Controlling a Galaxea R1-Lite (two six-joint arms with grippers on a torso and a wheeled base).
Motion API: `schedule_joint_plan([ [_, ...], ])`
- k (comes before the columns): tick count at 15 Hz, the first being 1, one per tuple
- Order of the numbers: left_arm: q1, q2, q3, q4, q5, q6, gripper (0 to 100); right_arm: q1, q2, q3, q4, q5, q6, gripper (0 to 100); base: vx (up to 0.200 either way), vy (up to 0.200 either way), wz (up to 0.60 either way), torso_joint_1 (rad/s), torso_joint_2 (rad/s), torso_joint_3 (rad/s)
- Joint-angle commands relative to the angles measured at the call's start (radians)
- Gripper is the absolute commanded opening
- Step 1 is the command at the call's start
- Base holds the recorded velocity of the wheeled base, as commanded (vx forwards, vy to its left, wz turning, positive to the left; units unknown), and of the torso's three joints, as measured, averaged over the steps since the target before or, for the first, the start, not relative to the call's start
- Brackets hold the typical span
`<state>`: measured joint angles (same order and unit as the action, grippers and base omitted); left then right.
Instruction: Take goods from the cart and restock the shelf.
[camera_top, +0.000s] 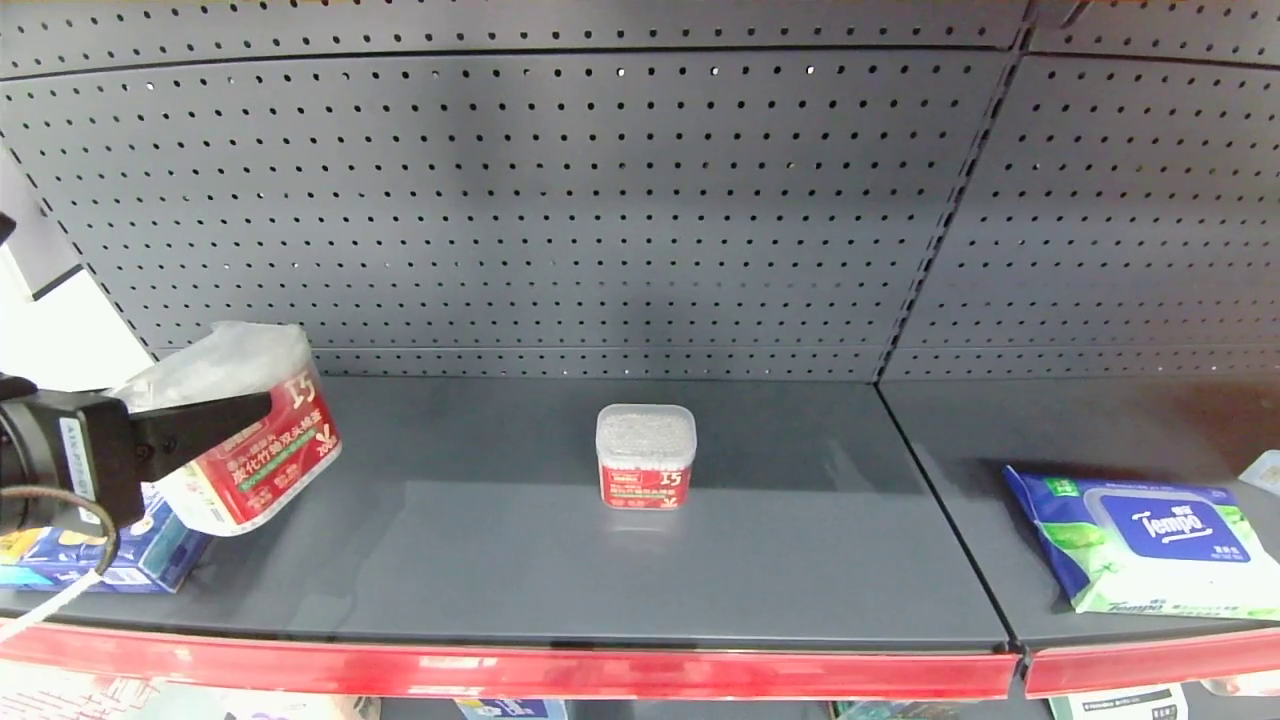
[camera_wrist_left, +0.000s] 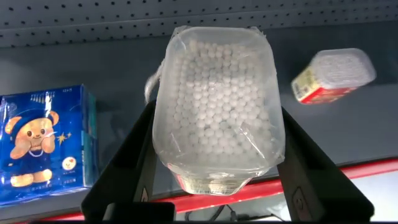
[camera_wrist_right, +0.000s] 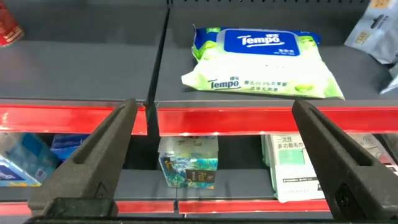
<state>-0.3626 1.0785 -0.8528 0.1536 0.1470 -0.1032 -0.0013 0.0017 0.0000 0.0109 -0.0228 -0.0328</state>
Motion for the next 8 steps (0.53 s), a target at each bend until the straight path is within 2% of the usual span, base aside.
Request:
schedule_joint_plan([
  [1, -0.007, 0.004, 0.0, 0.0, 0.0, 0.003, 0, 0.0, 0.0, 0.0, 0.0, 0.0, -0.001, 100, 0.0, 0.0, 0.0, 0.0, 0.0, 0.0],
  [2, -0.01, 0.004, 0.001, 0.0, 0.0, 0.022, 0, 0.0, 0.0, 0.0, 0.0, 0.0, 0.001, 100, 0.0, 0.0, 0.0, 0.0, 0.0, 0.0],
  [5, -0.01, 0.003, 0.006, 0.0, 0.002, 0.022, 0, 0.0, 0.0, 0.0, 0.0, 0.0, 0.001, 100, 0.0, 0.0, 0.0, 0.0, 0.0, 0.0],
  [7, -0.01, 0.003, 0.009, -0.005, 0.002, 0.022, 0, 0.0, 0.0, 0.0, 0.0, 0.0, 0.001, 100, 0.2, 0.0, 0.0, 0.0, 0.0, 0.0],
  [8, -0.01, 0.001, 0.011, -0.011, 0.002, 0.023, 0, 0.0, 0.001, 0.0, 0.0, 0.0, 0.001, 100, 0.0, 0.0, 0.0, 0.0, 0.0, 0.0],
])
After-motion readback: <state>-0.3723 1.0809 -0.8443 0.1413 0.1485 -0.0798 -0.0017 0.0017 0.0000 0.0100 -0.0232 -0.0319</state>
